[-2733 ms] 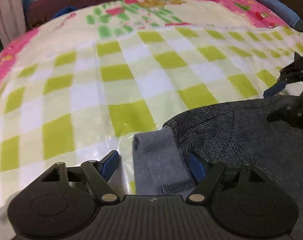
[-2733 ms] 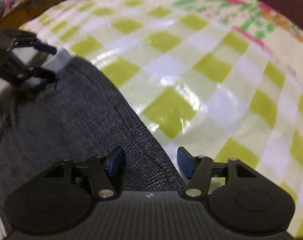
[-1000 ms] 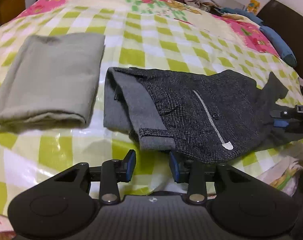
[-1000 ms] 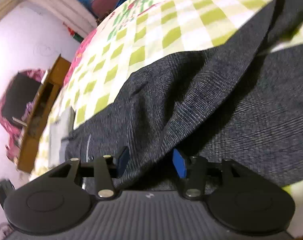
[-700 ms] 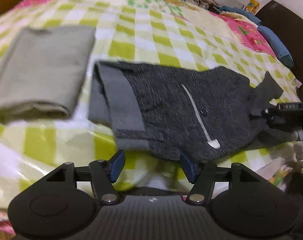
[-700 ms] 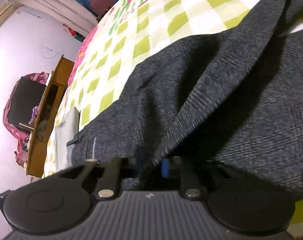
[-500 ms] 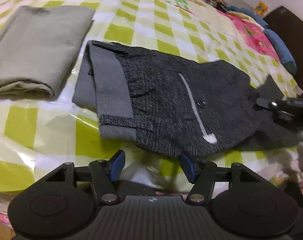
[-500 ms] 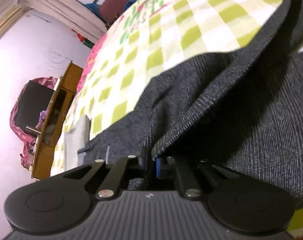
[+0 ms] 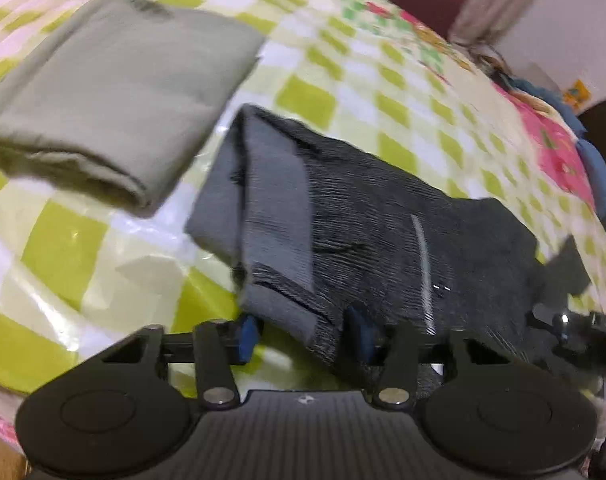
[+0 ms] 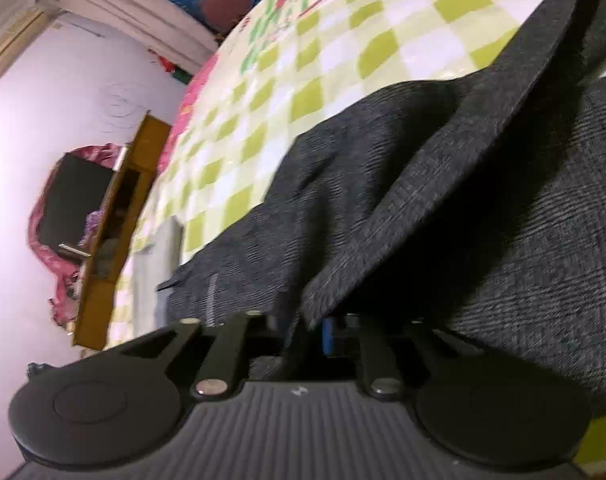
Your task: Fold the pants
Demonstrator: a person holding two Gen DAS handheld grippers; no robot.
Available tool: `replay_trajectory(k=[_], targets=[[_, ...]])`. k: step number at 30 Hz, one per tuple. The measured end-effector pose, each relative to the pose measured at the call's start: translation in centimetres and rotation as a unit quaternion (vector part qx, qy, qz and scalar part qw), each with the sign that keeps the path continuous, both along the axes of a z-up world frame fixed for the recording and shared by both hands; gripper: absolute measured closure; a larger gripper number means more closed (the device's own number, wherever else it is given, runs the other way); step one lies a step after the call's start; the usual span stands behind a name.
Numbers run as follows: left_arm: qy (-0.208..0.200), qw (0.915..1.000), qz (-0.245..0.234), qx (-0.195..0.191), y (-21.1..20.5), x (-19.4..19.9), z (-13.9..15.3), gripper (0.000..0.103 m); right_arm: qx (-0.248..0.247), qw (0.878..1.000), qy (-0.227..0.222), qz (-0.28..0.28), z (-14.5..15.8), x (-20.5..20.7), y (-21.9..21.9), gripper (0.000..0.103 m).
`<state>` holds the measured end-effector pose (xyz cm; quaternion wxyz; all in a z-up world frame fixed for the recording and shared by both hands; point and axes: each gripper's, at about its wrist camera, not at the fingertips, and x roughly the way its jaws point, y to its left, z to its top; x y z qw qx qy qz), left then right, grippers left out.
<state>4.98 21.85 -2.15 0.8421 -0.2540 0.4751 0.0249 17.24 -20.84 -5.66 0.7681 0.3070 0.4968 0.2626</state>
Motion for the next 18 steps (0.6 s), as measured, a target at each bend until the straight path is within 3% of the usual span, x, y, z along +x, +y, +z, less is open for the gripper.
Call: replay_trajectory(k=[1,3,6,10,12,15,18], targets=[[0.0,1.0,0.0,0.0,0.2,0.1,0.1,0.052,-0.006,1.0,0.002,-0.005,-0.1,0.2,0.0,0.083],[-0.014,0.9997,-0.012,0.015,-0.1,0.5,1.2,0.059,-0.004,1.0,0.001,-0.009,0.4,0.5,0.0,0.097],[-0.052,0.9969,-0.038,0.045,-0.4,2.0,4.1,0.063,-0.011,0.998,-0.054,-0.001,3.6,0.6,0.6,0.097],[-0.132,0.9867,-0.052,0.08,-0.1,3.6,8.5,0.065,0.02,0.991,-0.131,-0.001,8.7,-0.1,0.7,0.098],[-0.153,0.9832,-0.05,0.085,0.5,3.9,9.3,0.065,0.025,0.986,-0.163,0.0,9.8,-1.0,0.9,0.098],[-0.129,0.9873,-0.039,0.085,1.4,4.1,6.6,0.065,0.003,0.988,-0.152,0.017,8.0,-2.3,2.3,0.098],[-0.051,0.9949,-0.024,0.084,2.1,3.3,1.3,0.065,-0.049,0.994,-0.075,0.057,2.2,-3.7,4.7,0.098]])
